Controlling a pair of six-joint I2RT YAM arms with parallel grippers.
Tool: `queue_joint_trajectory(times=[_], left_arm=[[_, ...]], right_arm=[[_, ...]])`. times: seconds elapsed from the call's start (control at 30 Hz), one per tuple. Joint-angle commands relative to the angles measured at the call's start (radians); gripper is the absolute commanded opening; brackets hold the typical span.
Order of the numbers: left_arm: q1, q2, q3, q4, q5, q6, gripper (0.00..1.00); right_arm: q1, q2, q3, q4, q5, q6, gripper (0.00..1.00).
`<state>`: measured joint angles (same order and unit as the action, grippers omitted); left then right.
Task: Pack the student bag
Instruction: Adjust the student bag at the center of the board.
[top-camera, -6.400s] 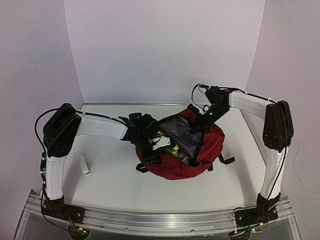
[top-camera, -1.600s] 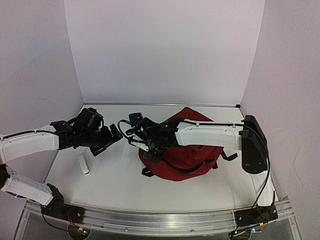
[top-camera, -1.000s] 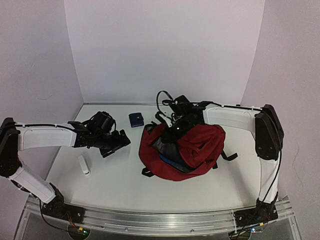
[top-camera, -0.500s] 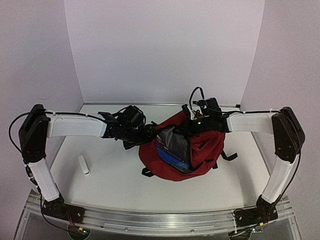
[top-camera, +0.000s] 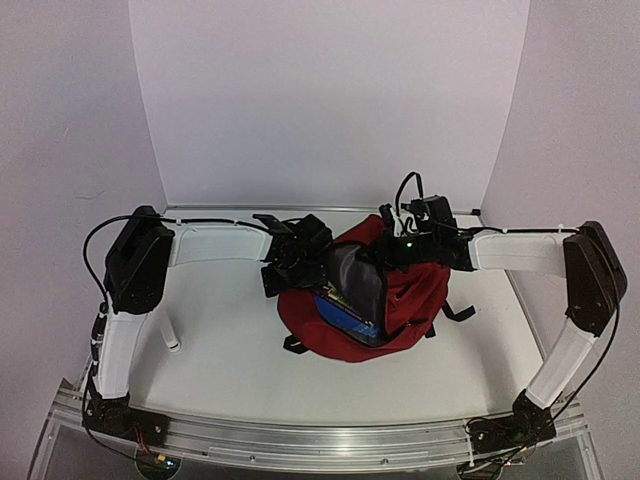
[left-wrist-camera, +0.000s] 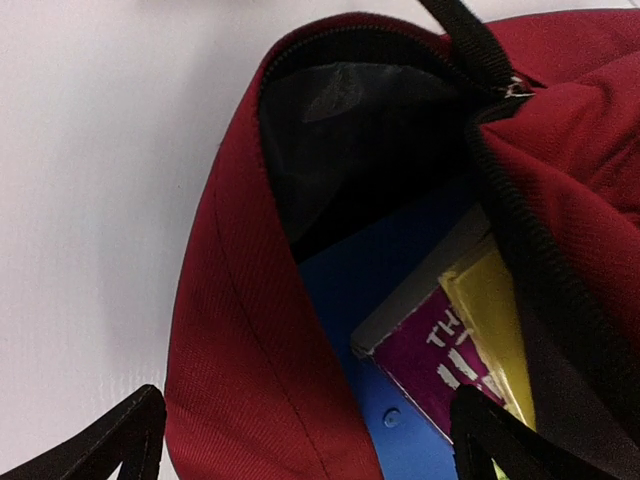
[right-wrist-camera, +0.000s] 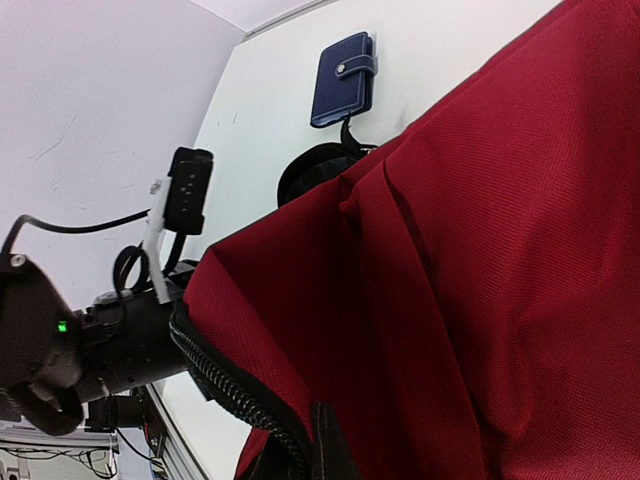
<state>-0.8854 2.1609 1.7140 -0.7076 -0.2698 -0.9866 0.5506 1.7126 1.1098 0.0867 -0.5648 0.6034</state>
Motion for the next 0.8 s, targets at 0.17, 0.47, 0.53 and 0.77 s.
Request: queue_joint_trajectory(times=[0.17,0.47,0.53,0.77], left_arm=[[-0.016,-0.042,0.022,-0.199,-0.051,-0.076,0.78],[-0.015,-0.313,-0.203,-0.098,-0.032,-0.083,0.48],[-0.015,-0.341,-0.229,-0.064,-0.026,-0.067,0.43],[-0.003,-0.381,-0.26,-0.025,-0.02,-0.043,0.16]], right_arm=[[-0.004,-0.011,-0.007,0.046,0.001,0.01,0.0],[-0.002,0.018,0.002,0.063,-0.042,0.014,0.0],[0.007,0.032,0.011,0.071,-0.062,0.018,0.0],[0.115,0.085,0.017,0.082,-0.104,-0.025,0.11]])
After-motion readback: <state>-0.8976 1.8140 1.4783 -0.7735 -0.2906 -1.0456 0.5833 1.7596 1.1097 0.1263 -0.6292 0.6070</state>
